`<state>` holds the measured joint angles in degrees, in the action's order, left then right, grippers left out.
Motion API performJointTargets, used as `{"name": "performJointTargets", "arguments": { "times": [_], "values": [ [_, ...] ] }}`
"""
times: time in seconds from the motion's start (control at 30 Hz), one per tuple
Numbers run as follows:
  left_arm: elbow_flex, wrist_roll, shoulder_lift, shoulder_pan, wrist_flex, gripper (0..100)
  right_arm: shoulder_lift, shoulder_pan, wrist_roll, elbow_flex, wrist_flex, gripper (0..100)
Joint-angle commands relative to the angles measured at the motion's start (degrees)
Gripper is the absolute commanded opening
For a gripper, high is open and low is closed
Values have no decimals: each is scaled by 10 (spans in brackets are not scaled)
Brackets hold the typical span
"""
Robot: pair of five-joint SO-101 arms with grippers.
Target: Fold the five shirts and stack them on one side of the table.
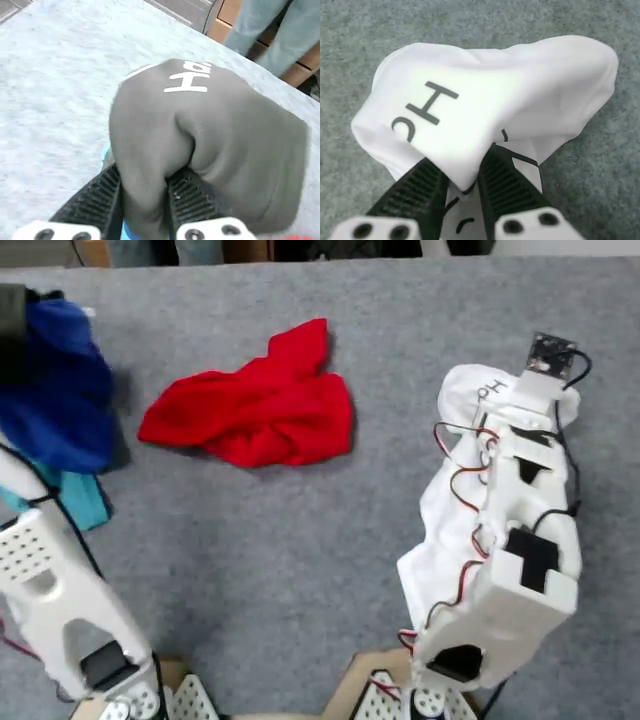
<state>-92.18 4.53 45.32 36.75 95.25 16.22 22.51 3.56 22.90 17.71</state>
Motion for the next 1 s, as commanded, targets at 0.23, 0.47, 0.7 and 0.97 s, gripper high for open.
{"name": "performJointTargets", "arguments": {
  "times": [0.23,0.47,0.7,0.97],
  "values": [
    [34,34,10,-291,58,280,0,-12,-1,-31,-5,14],
    [291,36,118,-443,-84,279,0,-11,-1,-31,-5,14],
    [252,31,187,-447,-102,145,-1,-11,-1,-31,-5,14],
    [27,31,156,-305,-20,30,-1,-11,-1,-31,-5,14]
  ]
}}
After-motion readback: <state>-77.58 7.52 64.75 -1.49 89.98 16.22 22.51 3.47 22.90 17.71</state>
